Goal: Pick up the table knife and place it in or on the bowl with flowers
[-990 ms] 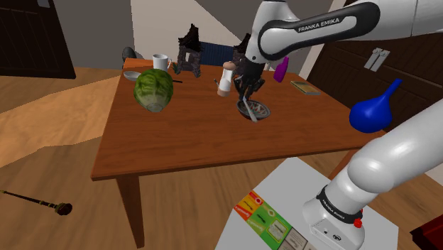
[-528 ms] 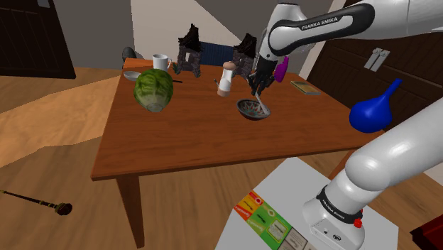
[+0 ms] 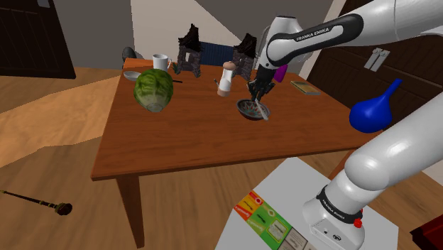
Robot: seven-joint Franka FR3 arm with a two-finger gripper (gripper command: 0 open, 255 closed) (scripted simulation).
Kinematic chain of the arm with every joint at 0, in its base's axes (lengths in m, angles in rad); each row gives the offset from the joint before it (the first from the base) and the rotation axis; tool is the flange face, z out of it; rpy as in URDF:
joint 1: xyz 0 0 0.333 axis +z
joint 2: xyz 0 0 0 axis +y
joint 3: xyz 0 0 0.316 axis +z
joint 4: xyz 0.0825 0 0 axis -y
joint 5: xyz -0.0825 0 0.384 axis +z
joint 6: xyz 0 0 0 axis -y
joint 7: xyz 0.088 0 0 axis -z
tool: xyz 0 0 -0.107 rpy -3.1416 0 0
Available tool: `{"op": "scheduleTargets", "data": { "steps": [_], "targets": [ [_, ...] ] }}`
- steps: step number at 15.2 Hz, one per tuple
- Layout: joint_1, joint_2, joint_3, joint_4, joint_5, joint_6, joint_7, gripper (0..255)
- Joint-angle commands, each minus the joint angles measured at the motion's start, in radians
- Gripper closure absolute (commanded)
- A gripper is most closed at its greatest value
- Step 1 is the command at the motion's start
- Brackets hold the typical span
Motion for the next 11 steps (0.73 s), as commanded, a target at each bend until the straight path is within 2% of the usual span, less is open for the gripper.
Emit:
{"op": "scheduleTargets", "data": {
  "steps": [1, 6, 11],
  "targets": [
    [-0.001, 0.013, 0.000, -0.014, -0.003, 0.027, 0.001, 255],
    [-0.003, 0.047, 0.001, -0.050, -0.011, 0.097, 0.010, 255],
    [-0.002, 0.051, 0.001, -0.053, -0.012, 0.104, 0.011, 255]
  ]
}}
